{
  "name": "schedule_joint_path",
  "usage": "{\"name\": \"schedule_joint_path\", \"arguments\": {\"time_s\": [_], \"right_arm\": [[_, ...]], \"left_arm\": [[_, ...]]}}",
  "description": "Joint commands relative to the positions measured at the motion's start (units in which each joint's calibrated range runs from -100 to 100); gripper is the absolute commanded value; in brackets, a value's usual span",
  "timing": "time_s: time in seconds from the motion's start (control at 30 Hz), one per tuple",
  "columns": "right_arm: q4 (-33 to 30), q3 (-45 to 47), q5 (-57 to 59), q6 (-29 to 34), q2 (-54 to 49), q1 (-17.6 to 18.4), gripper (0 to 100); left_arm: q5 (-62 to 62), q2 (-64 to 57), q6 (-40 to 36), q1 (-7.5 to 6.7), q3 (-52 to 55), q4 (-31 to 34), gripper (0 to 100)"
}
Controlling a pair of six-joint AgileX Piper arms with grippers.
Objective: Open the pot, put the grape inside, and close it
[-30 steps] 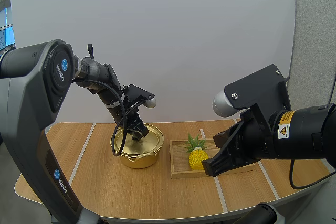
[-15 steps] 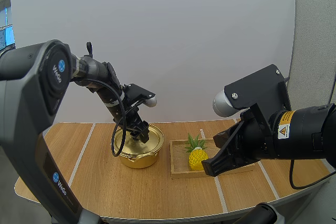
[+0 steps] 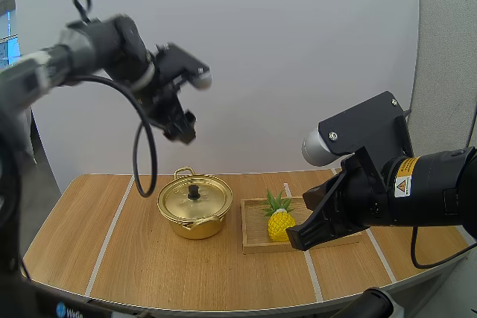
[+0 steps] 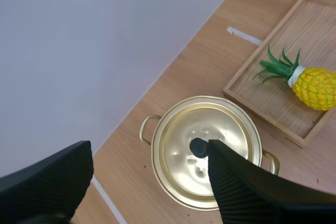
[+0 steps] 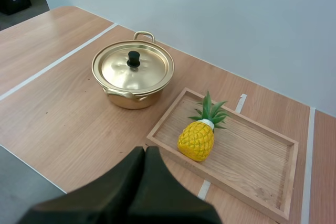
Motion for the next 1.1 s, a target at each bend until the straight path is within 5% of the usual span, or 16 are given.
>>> {"name": "schedule_joint_path", "arguments": {"time_s": [0.0,0.6,0.83,1.07], "right_arm": [[-0.3,0.2,0.2,0.2,-0.5,-0.2,0],[-0.3,0.2,0.2,0.2,-0.5,-1.5,0],[-0.3,0.2,0.2,0.2,-0.5,-4.4,0],[-0.3,0.2,-1.1,0.2,-1.9,-7.7,0]], "left_arm": [[2.9,-7.2,-1.0,-0.13,-1.7,0.5,100],[10.4,-37.5,-11.9,-0.13,-1.8,0.5,100],[10.4,-40.3,-14.7,-0.13,-1.8,-0.4,0],[10.4,-44.4,-15.5,-0.13,5.0,-5.5,0]]}}
